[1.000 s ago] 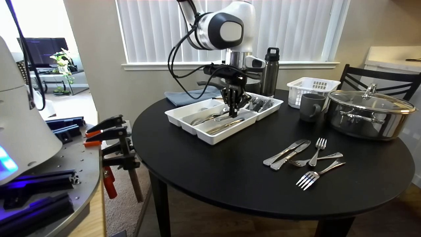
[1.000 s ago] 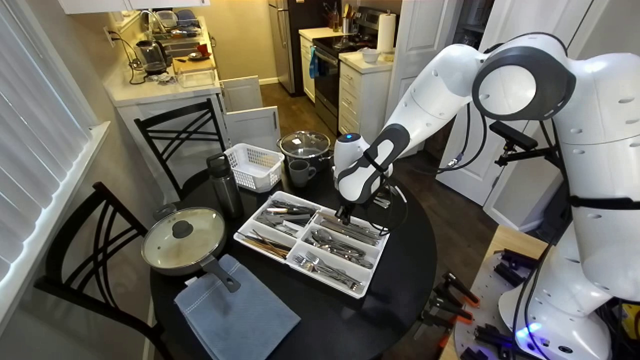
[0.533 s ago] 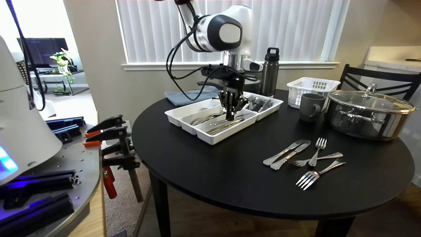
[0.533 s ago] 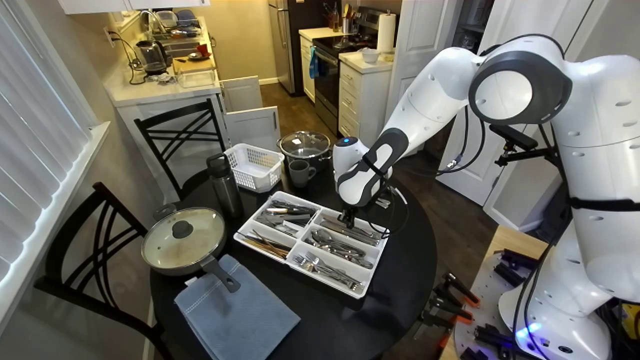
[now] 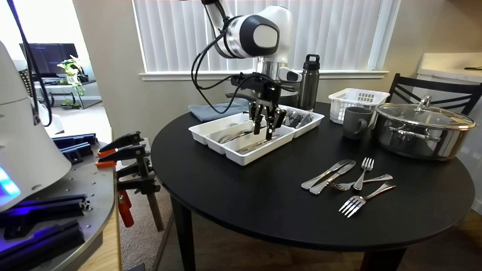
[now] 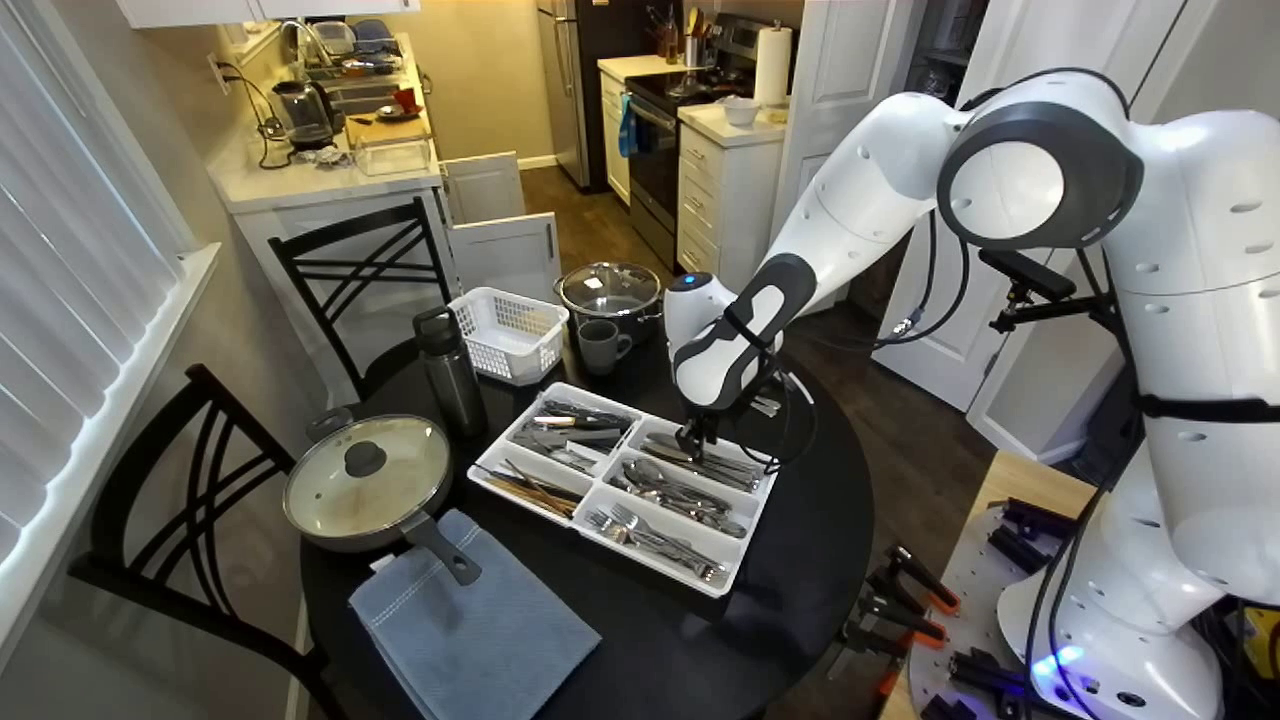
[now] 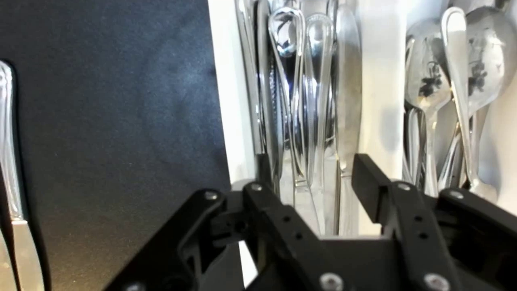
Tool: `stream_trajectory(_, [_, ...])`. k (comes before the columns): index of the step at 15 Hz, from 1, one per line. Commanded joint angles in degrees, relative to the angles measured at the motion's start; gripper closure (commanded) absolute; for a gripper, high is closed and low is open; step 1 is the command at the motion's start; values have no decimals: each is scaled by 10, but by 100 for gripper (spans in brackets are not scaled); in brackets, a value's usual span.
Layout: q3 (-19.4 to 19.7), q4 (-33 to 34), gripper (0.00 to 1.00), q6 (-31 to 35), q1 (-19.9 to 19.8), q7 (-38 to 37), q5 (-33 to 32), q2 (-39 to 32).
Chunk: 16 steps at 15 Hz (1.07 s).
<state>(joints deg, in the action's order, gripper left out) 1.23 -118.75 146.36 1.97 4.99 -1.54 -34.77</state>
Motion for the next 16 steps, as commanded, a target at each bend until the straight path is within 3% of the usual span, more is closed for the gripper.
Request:
stream_trajectory(1, [20, 1, 14, 14, 3, -21, -30, 13])
stream_trajectory(3, [32, 8, 2, 30, -4, -16, -40, 12])
stream_trajectory(8, [46, 19, 0, 102, -47, 13, -36, -11])
stream_trajectory(16, [-20, 37, 0, 208, -165, 73, -8, -91])
